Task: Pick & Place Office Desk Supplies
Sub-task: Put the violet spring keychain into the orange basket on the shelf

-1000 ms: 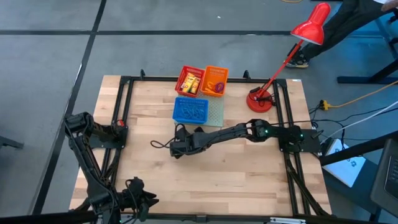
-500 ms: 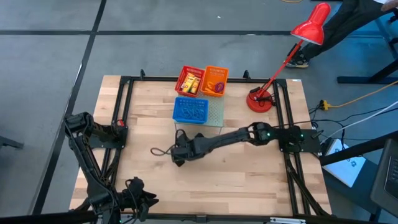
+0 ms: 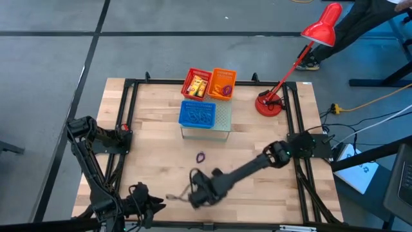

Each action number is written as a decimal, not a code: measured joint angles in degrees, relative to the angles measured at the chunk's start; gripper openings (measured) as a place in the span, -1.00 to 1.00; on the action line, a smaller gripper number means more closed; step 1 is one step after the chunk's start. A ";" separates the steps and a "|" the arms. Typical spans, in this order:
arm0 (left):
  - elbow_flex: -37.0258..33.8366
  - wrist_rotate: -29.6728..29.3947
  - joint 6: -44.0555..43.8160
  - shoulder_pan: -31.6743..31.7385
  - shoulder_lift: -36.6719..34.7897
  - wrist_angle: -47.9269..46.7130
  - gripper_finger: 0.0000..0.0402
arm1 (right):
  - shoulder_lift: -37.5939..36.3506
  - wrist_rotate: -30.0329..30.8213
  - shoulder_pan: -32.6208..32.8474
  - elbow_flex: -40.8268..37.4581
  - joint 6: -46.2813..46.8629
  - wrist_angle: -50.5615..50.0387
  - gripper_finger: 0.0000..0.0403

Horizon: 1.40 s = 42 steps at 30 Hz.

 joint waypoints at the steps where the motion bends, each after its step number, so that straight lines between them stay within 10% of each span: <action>1: 0.00 -0.60 0.17 0.00 0.00 -0.07 -0.37 | -0.94 0.90 0.63 -0.13 -0.59 -0.07 -1.00; 12: 0.00 -1.98 4.47 2.43 0.00 0.05 -0.34 | -6.54 0.10 -3.39 0.12 -18.28 -0.79 -0.31; 16: 0.00 -2.43 6.62 3.48 0.00 0.08 -0.32 | -6.53 8.39 -6.91 0.07 -18.25 -4.14 -0.08; 24: 0.00 -4.98 11.44 4.92 0.00 3.20 -0.33 | -7.19 10.45 -13.59 0.13 -23.61 -3.57 -0.93; 42: 0.00 -3.82 13.09 4.98 0.00 2.51 -0.34 | -6.28 5.21 -16.66 -16.18 -19.60 13.88 -0.99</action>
